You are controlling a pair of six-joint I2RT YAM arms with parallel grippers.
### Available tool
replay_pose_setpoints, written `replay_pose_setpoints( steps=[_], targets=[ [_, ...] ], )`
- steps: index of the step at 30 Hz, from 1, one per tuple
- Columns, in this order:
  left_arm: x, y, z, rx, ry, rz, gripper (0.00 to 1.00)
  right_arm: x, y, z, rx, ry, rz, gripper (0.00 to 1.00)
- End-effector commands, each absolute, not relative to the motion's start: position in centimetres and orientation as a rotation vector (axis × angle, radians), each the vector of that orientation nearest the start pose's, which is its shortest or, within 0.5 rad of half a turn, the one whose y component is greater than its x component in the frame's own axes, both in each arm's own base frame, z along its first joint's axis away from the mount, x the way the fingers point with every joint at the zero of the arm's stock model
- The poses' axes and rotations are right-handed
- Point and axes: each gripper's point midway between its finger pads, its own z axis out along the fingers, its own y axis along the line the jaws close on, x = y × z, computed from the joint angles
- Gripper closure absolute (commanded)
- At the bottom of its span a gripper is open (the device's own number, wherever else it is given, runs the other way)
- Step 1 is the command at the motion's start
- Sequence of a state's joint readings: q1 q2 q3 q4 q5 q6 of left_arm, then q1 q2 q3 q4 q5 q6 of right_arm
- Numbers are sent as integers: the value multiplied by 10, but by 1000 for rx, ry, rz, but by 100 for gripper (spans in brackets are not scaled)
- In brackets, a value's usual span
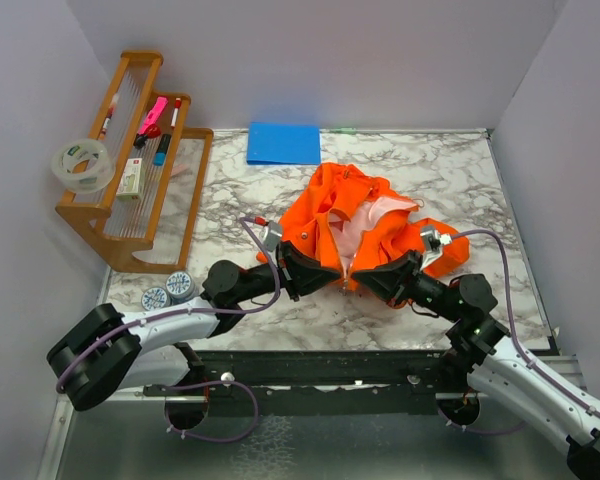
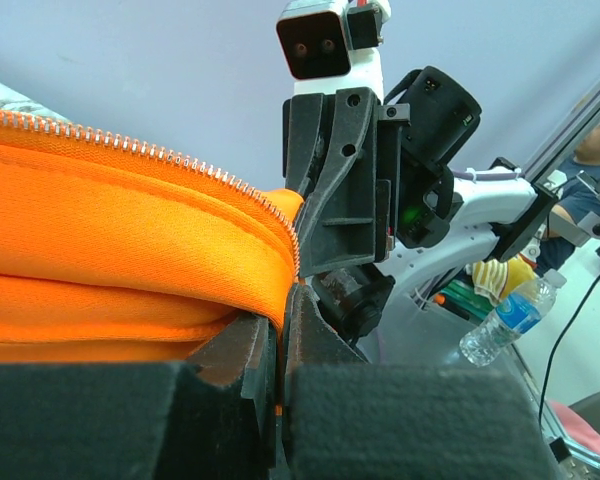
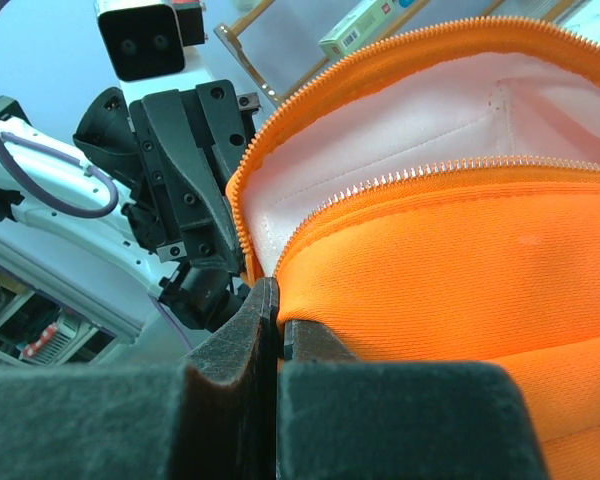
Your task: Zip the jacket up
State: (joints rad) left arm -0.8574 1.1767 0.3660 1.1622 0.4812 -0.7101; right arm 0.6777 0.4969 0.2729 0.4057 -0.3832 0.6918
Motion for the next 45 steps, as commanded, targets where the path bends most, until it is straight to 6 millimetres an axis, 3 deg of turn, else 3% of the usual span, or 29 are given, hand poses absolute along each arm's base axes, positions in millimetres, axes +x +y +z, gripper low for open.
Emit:
replay_pose_setpoints(
  steps=[1,32,45],
  targets=[
    [135,-328,282,621,1227,-1663,100,147,240,269,-376,1435,1413,99],
    [131,-335,267,660,1268,-1706,100,152,233,281,-327,1413,1380,100],
    [138,-330,270,610,1258,-1667,100,150,235,281,-338,1415,1398,100]
  ],
)
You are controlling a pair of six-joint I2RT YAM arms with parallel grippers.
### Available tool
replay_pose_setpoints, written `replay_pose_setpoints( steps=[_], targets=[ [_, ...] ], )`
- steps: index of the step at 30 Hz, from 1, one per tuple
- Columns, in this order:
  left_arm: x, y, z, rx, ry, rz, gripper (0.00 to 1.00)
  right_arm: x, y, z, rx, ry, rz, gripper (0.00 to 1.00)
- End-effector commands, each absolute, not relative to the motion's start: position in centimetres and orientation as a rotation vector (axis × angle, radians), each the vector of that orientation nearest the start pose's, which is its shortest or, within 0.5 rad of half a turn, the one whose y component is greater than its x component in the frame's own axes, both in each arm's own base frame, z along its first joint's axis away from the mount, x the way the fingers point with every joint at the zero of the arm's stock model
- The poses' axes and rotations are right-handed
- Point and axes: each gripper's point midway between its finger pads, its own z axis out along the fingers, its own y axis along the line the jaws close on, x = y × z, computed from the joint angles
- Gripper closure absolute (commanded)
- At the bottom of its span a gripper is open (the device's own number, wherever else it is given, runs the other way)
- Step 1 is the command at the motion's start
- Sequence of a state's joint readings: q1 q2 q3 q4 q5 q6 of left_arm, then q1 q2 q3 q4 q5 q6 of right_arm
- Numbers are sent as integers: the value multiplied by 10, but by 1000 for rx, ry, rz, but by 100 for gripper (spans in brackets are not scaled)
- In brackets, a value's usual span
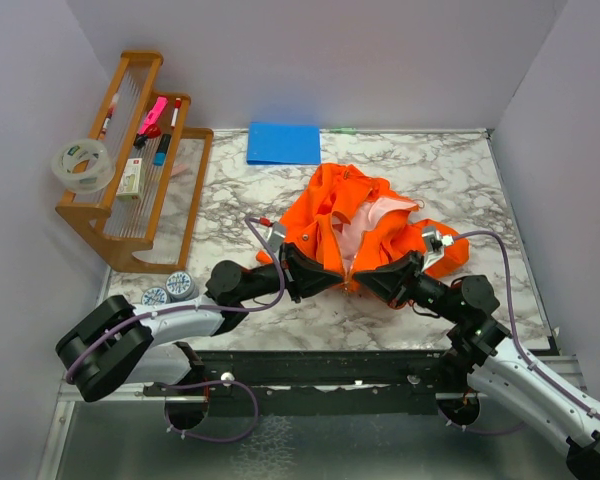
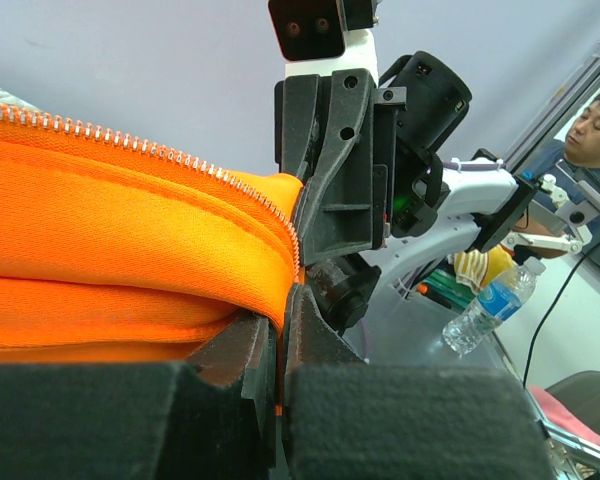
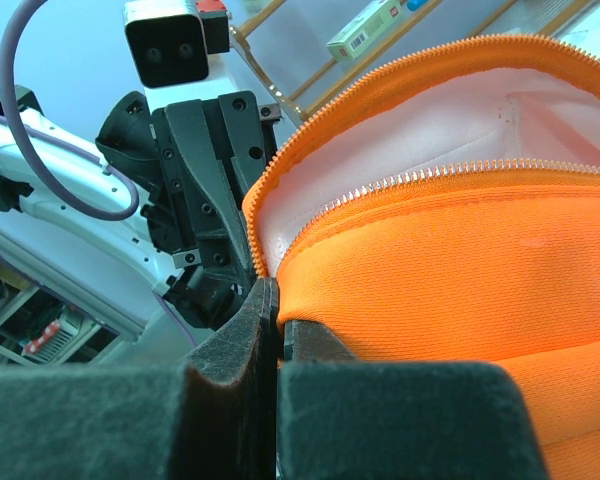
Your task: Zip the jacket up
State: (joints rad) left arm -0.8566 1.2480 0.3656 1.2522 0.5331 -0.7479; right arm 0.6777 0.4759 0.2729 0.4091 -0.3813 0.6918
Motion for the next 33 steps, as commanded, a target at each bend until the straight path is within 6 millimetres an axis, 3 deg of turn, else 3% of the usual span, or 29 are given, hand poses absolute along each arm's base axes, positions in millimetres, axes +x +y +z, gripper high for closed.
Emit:
replay_pose_setpoints(
  steps=[1,25,33],
  targets=[
    [138,-329,271,607,1252,-1662,100,149,235,282,-339,1415,1399,100],
    [147,-321,277,533,1234,-1603,100,138,247,277,-440,1424,1467,100],
    [143,-321,273,555,1241,-1614,100,144,240,280,-377,1413,1440,100]
  ],
)
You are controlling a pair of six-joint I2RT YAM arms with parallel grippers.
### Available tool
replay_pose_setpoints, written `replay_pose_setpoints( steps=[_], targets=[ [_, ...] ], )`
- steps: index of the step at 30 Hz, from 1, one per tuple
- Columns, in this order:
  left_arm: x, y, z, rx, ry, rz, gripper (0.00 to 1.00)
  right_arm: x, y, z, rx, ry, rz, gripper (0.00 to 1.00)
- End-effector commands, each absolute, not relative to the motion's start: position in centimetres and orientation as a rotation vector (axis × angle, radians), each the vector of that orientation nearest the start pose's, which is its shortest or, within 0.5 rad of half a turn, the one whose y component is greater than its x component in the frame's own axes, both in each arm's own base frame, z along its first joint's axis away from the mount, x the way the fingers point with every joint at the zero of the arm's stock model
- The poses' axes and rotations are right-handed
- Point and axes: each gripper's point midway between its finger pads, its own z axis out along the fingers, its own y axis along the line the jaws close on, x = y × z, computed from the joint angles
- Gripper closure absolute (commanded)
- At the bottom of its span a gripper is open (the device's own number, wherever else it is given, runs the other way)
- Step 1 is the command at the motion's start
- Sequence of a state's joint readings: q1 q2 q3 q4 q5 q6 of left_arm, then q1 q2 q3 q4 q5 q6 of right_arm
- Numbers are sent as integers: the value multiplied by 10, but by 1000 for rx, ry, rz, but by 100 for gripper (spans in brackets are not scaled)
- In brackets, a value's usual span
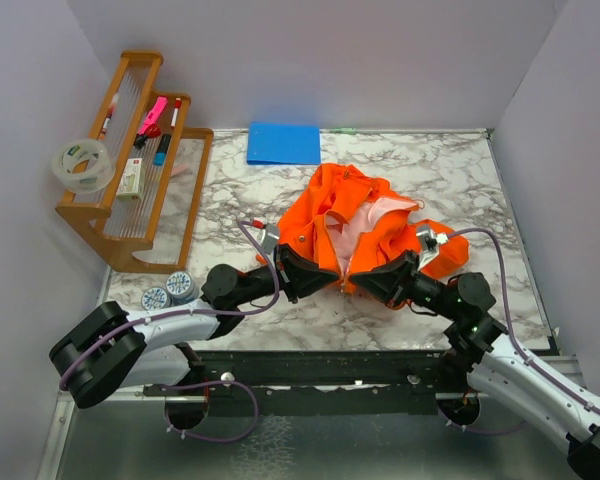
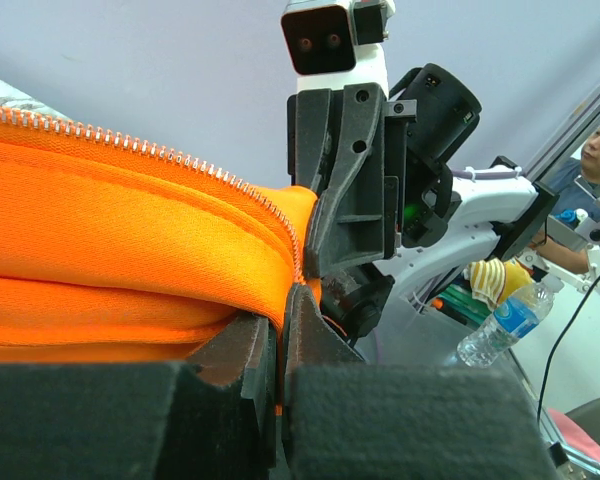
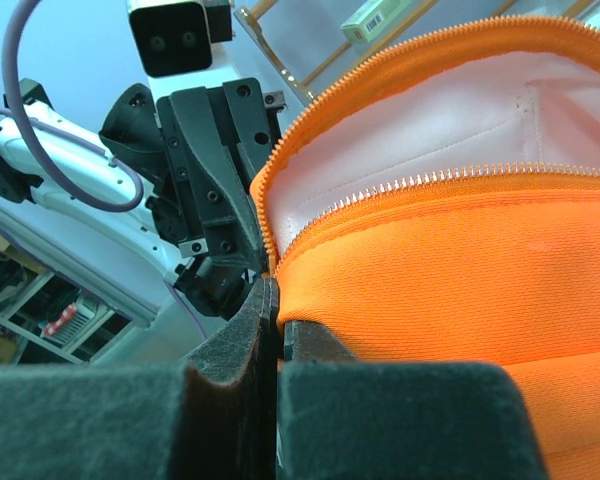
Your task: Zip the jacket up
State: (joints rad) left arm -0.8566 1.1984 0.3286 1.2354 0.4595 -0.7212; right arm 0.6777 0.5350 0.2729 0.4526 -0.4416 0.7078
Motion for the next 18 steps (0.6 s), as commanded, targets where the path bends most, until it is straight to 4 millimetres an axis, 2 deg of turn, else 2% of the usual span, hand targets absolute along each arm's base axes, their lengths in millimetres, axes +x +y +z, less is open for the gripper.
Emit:
replay_pose_setpoints(
  steps=[1,18],
  targets=[
    [143,-321,273,556,1241,-1615,100,144,240,280,-369,1412,1435,100],
    [137,-322,278,590,1215,-1640,100,150,241,271,-352,1462,1419,100]
  ],
)
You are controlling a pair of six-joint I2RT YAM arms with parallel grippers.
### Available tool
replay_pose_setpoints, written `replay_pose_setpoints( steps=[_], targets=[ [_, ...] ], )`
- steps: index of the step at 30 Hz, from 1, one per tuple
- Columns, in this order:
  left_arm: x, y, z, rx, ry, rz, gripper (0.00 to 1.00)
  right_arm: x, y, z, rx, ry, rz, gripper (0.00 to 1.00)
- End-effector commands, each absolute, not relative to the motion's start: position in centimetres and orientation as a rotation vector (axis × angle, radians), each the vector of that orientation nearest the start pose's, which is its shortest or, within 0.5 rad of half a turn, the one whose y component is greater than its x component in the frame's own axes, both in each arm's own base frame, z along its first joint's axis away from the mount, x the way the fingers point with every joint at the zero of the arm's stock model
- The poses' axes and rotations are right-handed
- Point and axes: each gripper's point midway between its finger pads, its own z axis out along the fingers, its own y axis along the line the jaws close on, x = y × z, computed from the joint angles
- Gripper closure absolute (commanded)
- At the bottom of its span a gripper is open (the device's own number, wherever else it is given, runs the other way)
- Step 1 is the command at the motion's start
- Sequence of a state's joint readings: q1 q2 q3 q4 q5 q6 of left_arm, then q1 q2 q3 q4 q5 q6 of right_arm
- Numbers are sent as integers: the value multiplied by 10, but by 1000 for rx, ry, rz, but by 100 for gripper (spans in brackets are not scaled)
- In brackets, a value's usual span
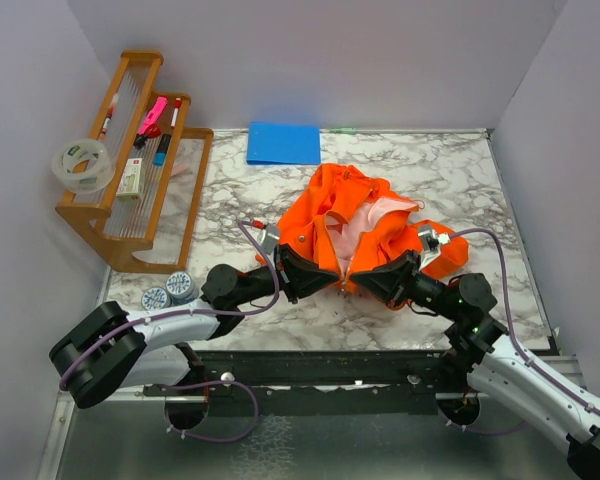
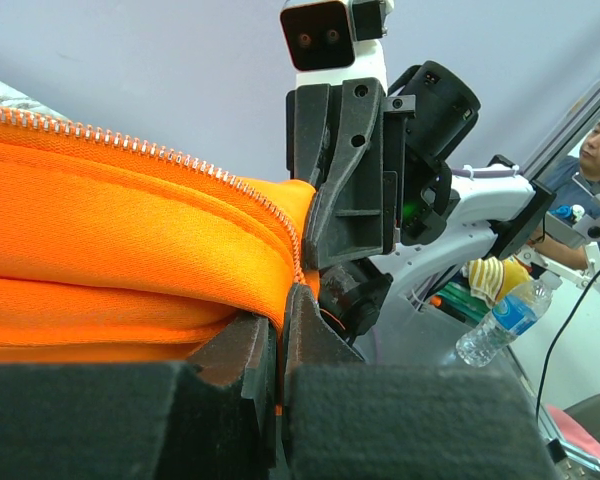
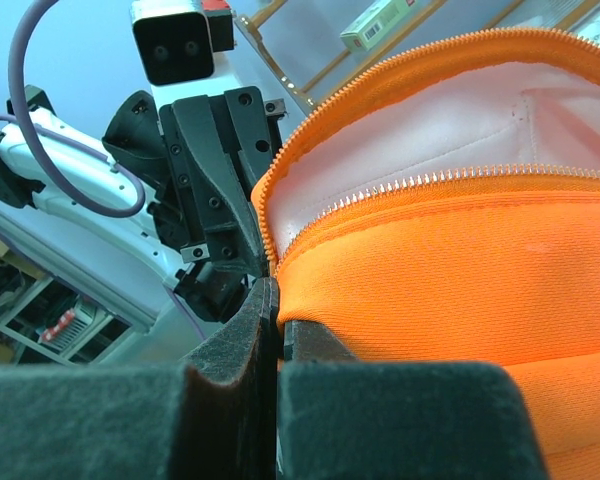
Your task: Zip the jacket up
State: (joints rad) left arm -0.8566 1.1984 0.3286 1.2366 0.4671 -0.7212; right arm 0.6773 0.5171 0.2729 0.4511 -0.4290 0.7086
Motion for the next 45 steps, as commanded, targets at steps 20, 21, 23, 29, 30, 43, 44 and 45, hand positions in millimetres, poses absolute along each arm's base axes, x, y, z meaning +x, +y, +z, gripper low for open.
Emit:
replay_pose_setpoints(
  steps=[20,21,23,29,30,43,44,45],
  targets=[
    [133,-325,276,620,1219,-1662,100,157,241,272,-323,1471,1402,100],
    [134,-325,275,619,1219,-1661,100,157,241,273,-316,1471,1398,100],
    [133,-325,276,619,1218,-1661,100,158,239,273,-307,1471,1392,100],
    [133,-326,274,621,1224,-1663,100,159,237,275,-297,1465,1386,100],
    [133,-326,273,624,1226,-1666,100,159,238,275,-299,1466,1388,100],
    [143,-323,280,548,1219,-1634,100,151,244,272,-365,1476,1418,100],
    [144,-322,280,544,1218,-1631,100,151,244,272,-367,1476,1418,100],
    [143,-322,281,548,1214,-1631,100,151,244,272,-366,1475,1419,100]
  ],
)
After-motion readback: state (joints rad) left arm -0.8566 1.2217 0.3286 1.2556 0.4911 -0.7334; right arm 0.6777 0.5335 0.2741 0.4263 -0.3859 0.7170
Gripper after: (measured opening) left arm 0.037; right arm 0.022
